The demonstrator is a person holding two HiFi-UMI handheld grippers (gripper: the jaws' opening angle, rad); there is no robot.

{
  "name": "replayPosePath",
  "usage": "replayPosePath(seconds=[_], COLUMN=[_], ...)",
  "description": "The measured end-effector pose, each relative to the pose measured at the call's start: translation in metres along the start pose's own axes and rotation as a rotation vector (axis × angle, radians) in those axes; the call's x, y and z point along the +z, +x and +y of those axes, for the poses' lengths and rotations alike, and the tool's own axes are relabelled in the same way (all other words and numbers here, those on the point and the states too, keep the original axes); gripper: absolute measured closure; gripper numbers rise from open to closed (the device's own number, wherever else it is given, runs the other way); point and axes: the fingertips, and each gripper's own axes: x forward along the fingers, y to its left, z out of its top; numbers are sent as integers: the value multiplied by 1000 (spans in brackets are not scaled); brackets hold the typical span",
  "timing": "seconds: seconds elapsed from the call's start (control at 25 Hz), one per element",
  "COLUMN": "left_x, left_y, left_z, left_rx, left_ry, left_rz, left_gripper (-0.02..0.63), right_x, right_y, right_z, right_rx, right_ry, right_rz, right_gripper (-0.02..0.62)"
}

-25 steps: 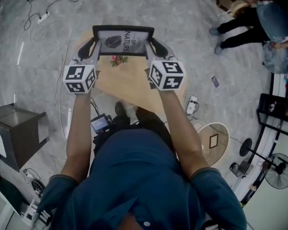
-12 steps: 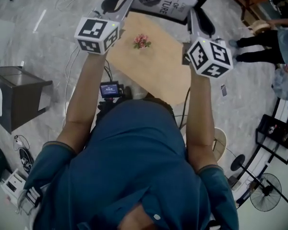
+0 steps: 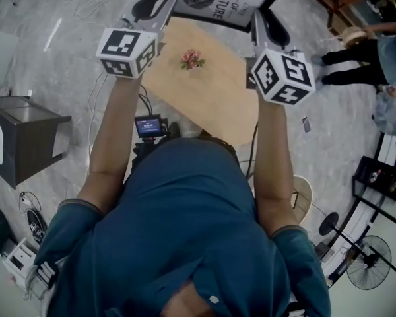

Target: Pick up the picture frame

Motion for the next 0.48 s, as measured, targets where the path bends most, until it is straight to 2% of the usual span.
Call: replayPosePath(seconds=[0.48], left_x=[-4], left_y=[1], left_z=[2], left_rx=[-7], left_ry=[2], left_rz=[21], left_gripper=[532], right_x=[-5], right_y=[3], right_z=[0], right_rx=[-9], right_ry=[7], right_rz=[18], right_gripper=[512])
